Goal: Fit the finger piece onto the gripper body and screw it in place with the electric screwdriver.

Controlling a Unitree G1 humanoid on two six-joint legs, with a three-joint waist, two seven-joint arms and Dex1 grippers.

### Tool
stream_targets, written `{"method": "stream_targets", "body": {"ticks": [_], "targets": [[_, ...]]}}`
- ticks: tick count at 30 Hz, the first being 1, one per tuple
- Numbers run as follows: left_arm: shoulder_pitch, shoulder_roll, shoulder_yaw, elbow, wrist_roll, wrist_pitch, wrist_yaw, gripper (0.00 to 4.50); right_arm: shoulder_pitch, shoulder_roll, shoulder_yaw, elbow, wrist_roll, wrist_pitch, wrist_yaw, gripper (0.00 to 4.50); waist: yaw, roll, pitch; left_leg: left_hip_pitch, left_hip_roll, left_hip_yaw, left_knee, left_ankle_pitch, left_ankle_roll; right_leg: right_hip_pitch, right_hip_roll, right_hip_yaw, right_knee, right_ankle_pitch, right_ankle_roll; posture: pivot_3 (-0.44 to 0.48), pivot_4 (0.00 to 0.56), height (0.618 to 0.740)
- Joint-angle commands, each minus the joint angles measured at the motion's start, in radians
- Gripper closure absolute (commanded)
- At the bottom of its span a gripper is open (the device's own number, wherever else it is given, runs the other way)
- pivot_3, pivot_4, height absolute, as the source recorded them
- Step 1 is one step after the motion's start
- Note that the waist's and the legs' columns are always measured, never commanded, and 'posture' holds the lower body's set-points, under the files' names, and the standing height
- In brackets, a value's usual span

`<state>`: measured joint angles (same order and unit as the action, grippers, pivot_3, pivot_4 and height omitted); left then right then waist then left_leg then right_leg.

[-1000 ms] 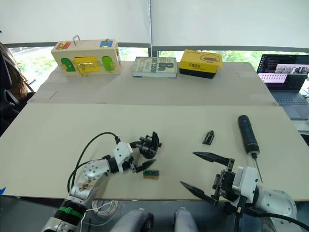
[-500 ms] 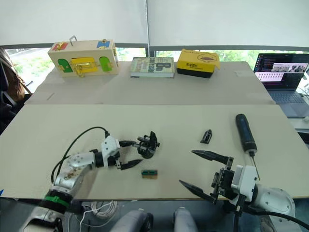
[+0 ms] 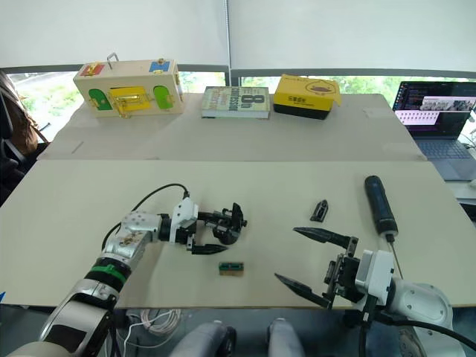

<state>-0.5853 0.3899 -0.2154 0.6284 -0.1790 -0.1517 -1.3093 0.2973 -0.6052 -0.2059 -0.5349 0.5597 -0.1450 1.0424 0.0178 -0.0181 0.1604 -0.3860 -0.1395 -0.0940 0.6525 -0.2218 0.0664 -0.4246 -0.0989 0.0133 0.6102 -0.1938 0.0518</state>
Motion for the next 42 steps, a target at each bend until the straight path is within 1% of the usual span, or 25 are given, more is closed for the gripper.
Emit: {"method": "stream_targets", "body": {"ticks": [1,10,14,15,17,19,22,23,25,27,29,32,34,39,42], "targets": [[-0.015,-0.015,0.01,0.02,0.01,-0.036,0.007,0.06,0.01,-0.002,-0.008,-0.031,-0.004,-0.013,-0.01,0.0,0.0,0.0,0.0,0.0,0.0,0.0,0.0,0.0,0.0,0.0,0.0,0.0,0.0,0.0,0.0,0.0,0.15,0.74],[-0.023,-0.064,0.011,0.048,0.023,-0.062,-0.01,0.06,0.033,0.002,-0.006,-0.047,-0.015,-0.018,-0.031,0.0,0.01,0.0,0.0,-0.001,0.0,0.0,0.003,0.0,0.001,0.001,0.0,0.0,0.0,0.0,0.001,0.0,0.15,0.74],[-0.01,-0.069,0.013,0.042,0.02,-0.058,-0.013,1.05,0.044,0.002,-0.009,-0.052,-0.017,-0.018,-0.032,0.0,0.01,0.0,0.0,-0.002,0.0,0.0,0.005,-0.001,0.001,0.001,0.001,-0.001,0.0,0.0,0.001,0.0,0.15,0.74],[-0.006,-0.069,0.013,0.04,0.019,-0.057,-0.015,1.59,0.046,0.002,-0.01,-0.053,-0.017,-0.018,-0.033,0.0,0.01,0.0,0.0,-0.002,0.0,0.0,0.005,-0.001,0.002,0.001,0.001,-0.001,0.0,0.0,0.001,0.0,0.15,0.74],[0.012,-0.067,0.016,0.023,0.015,-0.061,-0.018,2.18,0.051,0.002,-0.009,-0.055,-0.019,-0.018,-0.033,0.0,0.01,0.0,0.0,-0.002,0.0,0.0,0.006,-0.001,0.002,0.001,0.001,-0.001,0.0,0.0,0.001,0.0,0.15,0.74],[0.037,-0.067,0.034,-0.023,0.003,-0.067,0.009,2.18,0.056,0.003,-0.008,-0.056,-0.022,-0.02,-0.034,0.0,0.009,0.0,0.0,-0.002,0.0,0.0,0.006,-0.001,0.002,0.001,0.001,0.0,0.0,0.0,0.001,0.0,0.15,0.74],[0.088,-0.069,0.086,-0.201,-0.008,0.042,0.16,2.18,0.062,0.002,-0.015,-0.05,-0.022,-0.024,-0.032,0.0,0.006,0.0,0.0,-0.002,0.0,0.0,0.006,-0.002,0.003,0.0,0.0,0.0,0.0,0.0,0.001,0.0,0.15,0.74],[0.119,-0.074,0.109,-0.282,-0.01,0.1,0.234,2.18,0.067,0.001,-0.016,-0.048,-0.025,-0.029,-0.03,0.0,0.006,0.0,0.0,-0.003,0.0,0.0,0.006,-0.002,0.003,0.0,0.0,0.0,0.0,0.0,0.001,0.0,0.15,0.74],[0.176,-0.077,0.131,-0.412,-0.023,0.2,0.323,2.18,0.072,0.0,-0.02,-0.044,-0.029,-0.034,-0.026,0.0,0.004,0.0,0.0,-0.003,0.0,0.0,0.006,-0.002,0.003,-0.001,0.001,0.0,0.0,0.0,0.001,0.0,0.15,0.74],[0.248,-0.07,0.127,-0.541,-0.015,0.262,0.376,2.18,0.071,-0.004,-0.027,-0.04,-0.024,-0.033,-0.022,0.0,0.004,0.0,0.0,-0.003,0.0,0.0,0.006,-0.002,0.002,-0.001,0.001,0.0,0.001,0.0,0.001,0.0,0.15,0.74],[0.299,-0.068,0.115,-0.614,-0.002,0.295,0.415,2.18,0.068,-0.01,-0.029,-0.036,-0.02,-0.031,-0.015,0.0,0.0,0.0,0.001,-0.003,0.0,0.0,0.006,-0.002,0.002,-0.001,0.001,0.001,0.001,0.0,0.001,0.0,0.15,0.74],[0.362,-0.065,0.093,-0.665,0.037,0.281,0.465,2.18,0.06,-0.019,-0.027,-0.033,-0.016,-0.026,-0.005,0.0,0.004,0.001,0.001,-0.003,0.0,0.0,0.006,-0.002,0.002,-0.001,0.001,0.0,0.0,0.0,0.001,0.0,0.15,0.74],[0.385,-0.067,0.088,-0.669,0.04,0.27,0.485,2.18,0.059,-0.025,-0.029,-0.035,-0.011,-0.022,-0.002,0.0,0.007,0.001,0.001,-0.003,0.0,0.0,0.006,-0.002,0.002,0.0,0.0,0.0,0.001,0.0,0.001,0.0,0.15,0.74],[0.409,-0.091,0.057,-0.696,0.057,0.275,0.543,2.18,0.076,-0.037,-0.045,-0.037,0.0,-0.018,0.011,0.0,0.016,0.0,0.001,-0.003,0.0,0.0,0.006,-0.002,0.002,0.0,0.0,0.0,0.0,0.0,0.002,0.0,0.15,0.74],[0.403,-0.115,0.034,-0.678,0.071,0.269,0.573,2.18,0.074,-0.038,-0.041,-0.039,0.0,-0.016,0.007,0.0,0.021,0.001,0.001,-0.003,0.0,0.0,0.006,-0.002,0.002,0.0,0.0,0.0,0.0,0.0,0.002,0.0,0.15,0.74]]}}
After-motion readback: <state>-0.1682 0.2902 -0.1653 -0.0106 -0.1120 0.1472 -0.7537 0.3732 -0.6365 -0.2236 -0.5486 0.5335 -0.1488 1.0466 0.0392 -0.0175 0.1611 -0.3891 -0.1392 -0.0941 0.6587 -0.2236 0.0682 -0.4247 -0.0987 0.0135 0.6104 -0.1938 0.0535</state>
